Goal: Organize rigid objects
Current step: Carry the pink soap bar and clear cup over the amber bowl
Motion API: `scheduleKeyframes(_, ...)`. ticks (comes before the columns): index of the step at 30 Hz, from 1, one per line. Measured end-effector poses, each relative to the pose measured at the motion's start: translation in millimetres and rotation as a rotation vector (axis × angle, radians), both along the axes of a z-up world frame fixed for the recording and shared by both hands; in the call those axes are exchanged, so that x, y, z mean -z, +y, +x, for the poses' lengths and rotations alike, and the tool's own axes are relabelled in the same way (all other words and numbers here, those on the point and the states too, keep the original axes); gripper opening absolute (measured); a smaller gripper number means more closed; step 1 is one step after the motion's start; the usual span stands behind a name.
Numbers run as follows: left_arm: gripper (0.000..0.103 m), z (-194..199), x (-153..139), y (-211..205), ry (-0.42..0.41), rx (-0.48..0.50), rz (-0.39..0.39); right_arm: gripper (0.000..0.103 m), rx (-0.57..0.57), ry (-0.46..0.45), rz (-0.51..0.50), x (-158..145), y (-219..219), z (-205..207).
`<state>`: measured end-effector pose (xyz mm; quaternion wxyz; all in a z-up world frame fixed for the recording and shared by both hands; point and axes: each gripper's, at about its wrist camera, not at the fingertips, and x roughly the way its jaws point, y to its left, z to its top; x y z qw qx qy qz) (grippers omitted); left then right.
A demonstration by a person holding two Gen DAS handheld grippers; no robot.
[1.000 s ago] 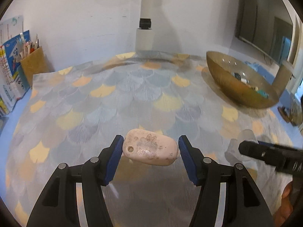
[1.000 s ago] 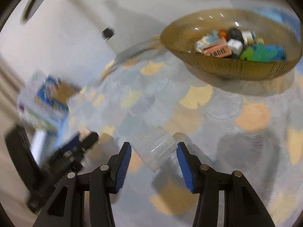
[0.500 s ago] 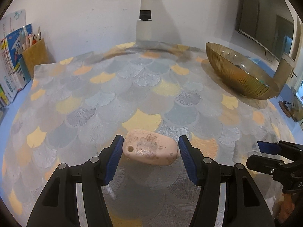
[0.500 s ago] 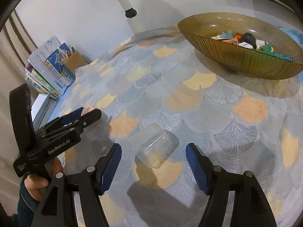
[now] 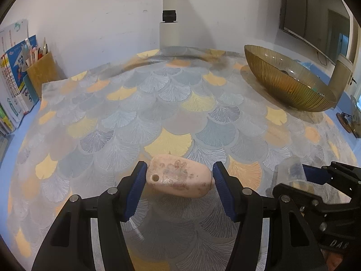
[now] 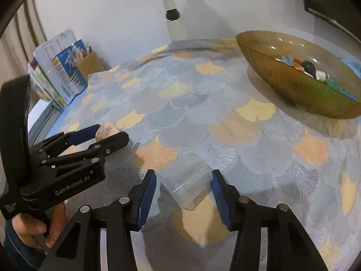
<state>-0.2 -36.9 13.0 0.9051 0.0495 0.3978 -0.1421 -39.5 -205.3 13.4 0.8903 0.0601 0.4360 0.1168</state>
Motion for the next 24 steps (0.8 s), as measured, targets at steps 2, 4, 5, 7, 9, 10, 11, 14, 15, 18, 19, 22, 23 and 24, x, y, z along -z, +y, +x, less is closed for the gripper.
scheduleKeyframes(2, 0.057, 0.0, 0.2, 0.1, 0.000, 0.000, 0.000, 0.049, -0.012, -0.007, -0.007, 0.5, 2.1, -1.0)
scheduleKeyframes(4, 0.058, 0.0, 0.3, -0.1, -0.001, 0.001, 0.001, 0.049, -0.016, -0.006, -0.002, 1.1, 1.8, -1.4)
scheduleKeyframes(5, 0.058, 0.0, 0.5, -0.1, -0.001, 0.002, 0.002, 0.049, -0.017, -0.003, 0.002, 1.5, 1.0, -1.2)
scheduleKeyframes(7, 0.058, 0.5, 0.7, 0.5, -0.001, 0.003, 0.003, 0.049, -0.015, 0.002, 0.013, 1.7, -0.9, -1.1)
scheduleKeyframes(9, 0.058, 0.5, 0.8, 0.9, -0.003, 0.004, 0.005, 0.049, -0.013, 0.004, 0.031, 0.3, -4.0, -2.0)
scheduleKeyframes(10, 0.058, 0.1, 0.5, 0.8, -0.006, 0.006, 0.005, 0.049, -0.014, 0.003, 0.048, -1.3, -6.7, -3.0)
scheduleKeyframes(11, 0.058, -0.5, 0.0, 0.5, -0.010, 0.009, 0.006, 0.049, -0.012, 0.001, 0.066, -3.5, -10.3, -4.3)
scheduleKeyframes(14, 0.057, -4.5, -7.2, -3.4, -0.040, 0.009, 0.003, 0.049, 0.008, -0.021, 0.073, -15.5, -22.2, -8.4)
scheduleKeyframes(15, 0.057, -4.0, -15.4, -5.8, -0.038, 0.023, -0.028, 0.049, 0.024, -0.043, 0.077, -24.3, -31.0, -10.3)
scheduleKeyframes(18, 0.057, 0.3, -57.2, -20.9, -0.084, 0.081, -0.114, 0.049, 0.073, -0.118, 0.090, -57.1, -59.7, -15.2)
scheduleKeyframes(19, 0.057, 2.0, -69.7, -27.2, -0.108, 0.100, -0.123, 0.049, 0.105, -0.160, 0.085, -73.2, -73.2, -17.0)
scheduleKeyframes(22, 0.057, 14.0, -117.5, -61.3, -0.196, 0.190, -0.144, 0.049, 0.202, -0.260, 0.094, -113.6, -114.5, -19.9)
scheduleKeyframes(23, 0.057, 20.1, -130.4, -75.4, -0.211, 0.221, -0.152, 0.049, 0.245, -0.289, 0.100, -125.9, -130.7, -19.5)
scheduleKeyframes(24, 0.057, 27.6, -140.3, -89.4, -0.220, 0.247, -0.162, 0.049, 0.300, -0.310, 0.097, -137.9, -148.8, -17.0)
